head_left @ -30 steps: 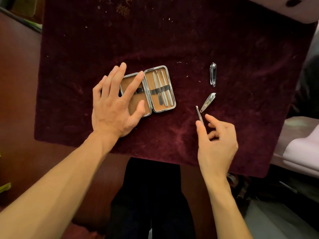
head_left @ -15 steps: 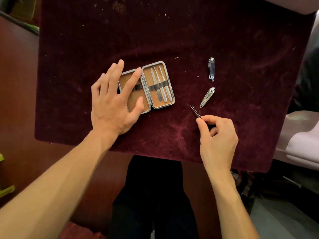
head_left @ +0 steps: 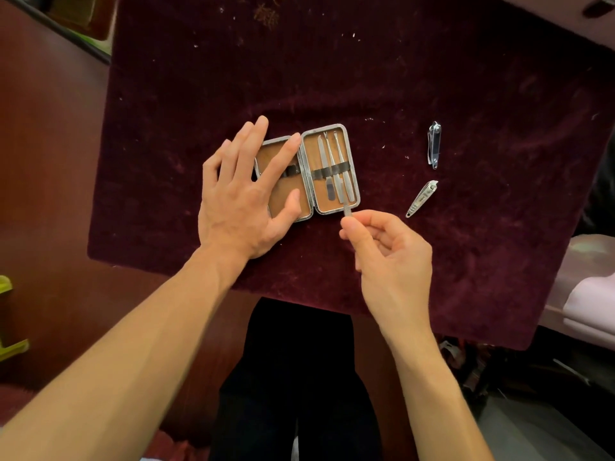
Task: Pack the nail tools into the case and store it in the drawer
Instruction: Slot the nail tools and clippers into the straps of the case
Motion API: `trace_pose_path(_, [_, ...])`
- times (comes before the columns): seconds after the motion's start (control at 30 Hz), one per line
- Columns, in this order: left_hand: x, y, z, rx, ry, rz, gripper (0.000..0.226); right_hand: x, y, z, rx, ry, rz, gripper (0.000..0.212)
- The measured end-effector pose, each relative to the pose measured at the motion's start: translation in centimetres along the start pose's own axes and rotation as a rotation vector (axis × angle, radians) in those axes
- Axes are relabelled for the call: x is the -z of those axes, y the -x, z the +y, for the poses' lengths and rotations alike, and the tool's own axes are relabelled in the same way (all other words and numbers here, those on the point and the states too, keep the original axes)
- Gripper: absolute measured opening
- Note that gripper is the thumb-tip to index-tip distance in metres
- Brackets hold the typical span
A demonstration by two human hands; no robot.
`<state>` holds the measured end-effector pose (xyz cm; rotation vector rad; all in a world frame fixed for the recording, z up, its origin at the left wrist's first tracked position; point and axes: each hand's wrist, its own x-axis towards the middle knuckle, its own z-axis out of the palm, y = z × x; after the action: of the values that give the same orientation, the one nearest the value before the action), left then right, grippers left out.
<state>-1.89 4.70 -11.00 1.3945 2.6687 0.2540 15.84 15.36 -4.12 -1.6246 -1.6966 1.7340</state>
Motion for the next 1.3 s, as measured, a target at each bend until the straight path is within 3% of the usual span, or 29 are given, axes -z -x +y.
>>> trace_pose_path(0.73, [-0.4, 0.0, 0.0, 0.001, 0.009, 0.014, 0.068, -2.4, -1.4, 0.4, 0.047, 0.195, 0.010, 0.006])
trace_pose_path(1.03, [-0.5, 0.0, 0.0, 0.002, 0.002, 0.012, 0.069, -3.1, -1.4, -0.1, 0.346, 0.505, 0.071, 0.015])
trace_pose_path(1.3, [-0.5, 0.0, 0.1, 0.007, 0.005, 0.035, 0.068, -3.1, -1.7, -0.2, 0.422, 0.567, 0.029, 0.028])
